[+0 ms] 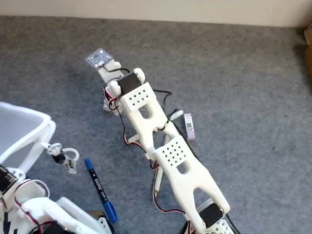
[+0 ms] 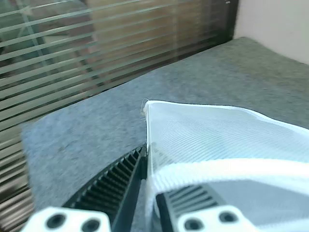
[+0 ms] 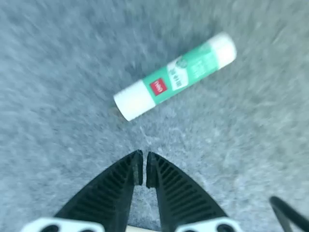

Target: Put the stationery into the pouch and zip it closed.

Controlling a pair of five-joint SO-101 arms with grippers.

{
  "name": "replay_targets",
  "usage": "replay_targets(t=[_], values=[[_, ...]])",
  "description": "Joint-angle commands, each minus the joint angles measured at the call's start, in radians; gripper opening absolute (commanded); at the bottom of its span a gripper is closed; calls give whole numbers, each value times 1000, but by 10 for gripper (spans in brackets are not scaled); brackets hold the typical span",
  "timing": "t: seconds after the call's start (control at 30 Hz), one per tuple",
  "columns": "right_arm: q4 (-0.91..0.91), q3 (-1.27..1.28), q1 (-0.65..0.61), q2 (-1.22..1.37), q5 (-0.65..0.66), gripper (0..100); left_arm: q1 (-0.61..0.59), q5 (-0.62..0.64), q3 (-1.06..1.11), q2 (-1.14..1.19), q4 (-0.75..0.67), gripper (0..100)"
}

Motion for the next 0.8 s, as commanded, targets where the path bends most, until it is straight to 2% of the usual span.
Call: replay_targets(t=[0.0,0.23,0.43,0.53,0.7,0.77], values=[[22,113,-2,-223,20,5,67,5,-50,-1,-5,7],[18,665,-15,-595,21,5,179,5,-53,1,-5,7],[-27,940,-15,-796,-5,10,246,8,-61,18,-11,7],[-130,957,-15,-808,-120,32,240,8,-107,84,-11,7],[-338,961,-22,-786,-385,217,240,8,-174,188,-11,7],[-397,955,-25,-740,-459,262,240,8,-176,196,-11,7]])
